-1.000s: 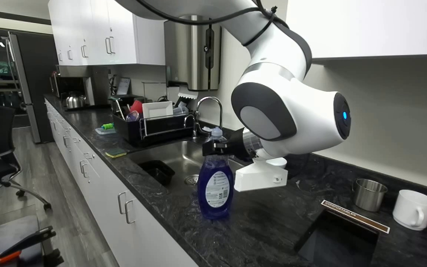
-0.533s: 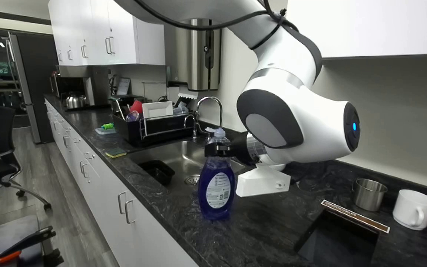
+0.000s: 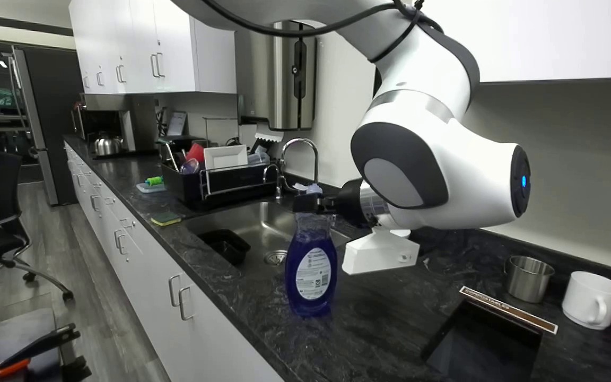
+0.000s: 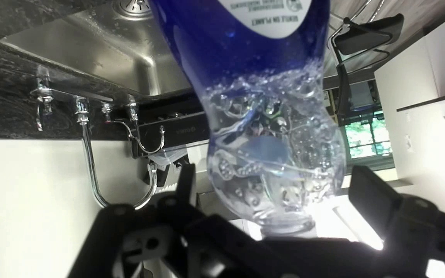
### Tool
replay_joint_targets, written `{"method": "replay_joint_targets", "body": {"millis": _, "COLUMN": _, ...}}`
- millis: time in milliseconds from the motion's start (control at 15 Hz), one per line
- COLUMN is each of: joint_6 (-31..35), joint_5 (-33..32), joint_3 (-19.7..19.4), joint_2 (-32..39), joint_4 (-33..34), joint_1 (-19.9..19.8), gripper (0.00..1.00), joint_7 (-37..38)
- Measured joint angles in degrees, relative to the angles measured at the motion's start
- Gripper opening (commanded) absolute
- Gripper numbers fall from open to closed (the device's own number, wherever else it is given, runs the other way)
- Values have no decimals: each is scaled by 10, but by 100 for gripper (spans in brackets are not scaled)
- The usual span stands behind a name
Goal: Pick up the dish soap bottle
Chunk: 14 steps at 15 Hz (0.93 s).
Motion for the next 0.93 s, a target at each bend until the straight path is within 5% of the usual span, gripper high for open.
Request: {"method": "replay_joint_targets", "body": {"millis": 933, "joint_6": -9, "joint_5": -14, "joint_3": -29, "joint_2": 0, "joint_4": 14, "joint_1": 0, "gripper": 100, "joint_7": 0}}
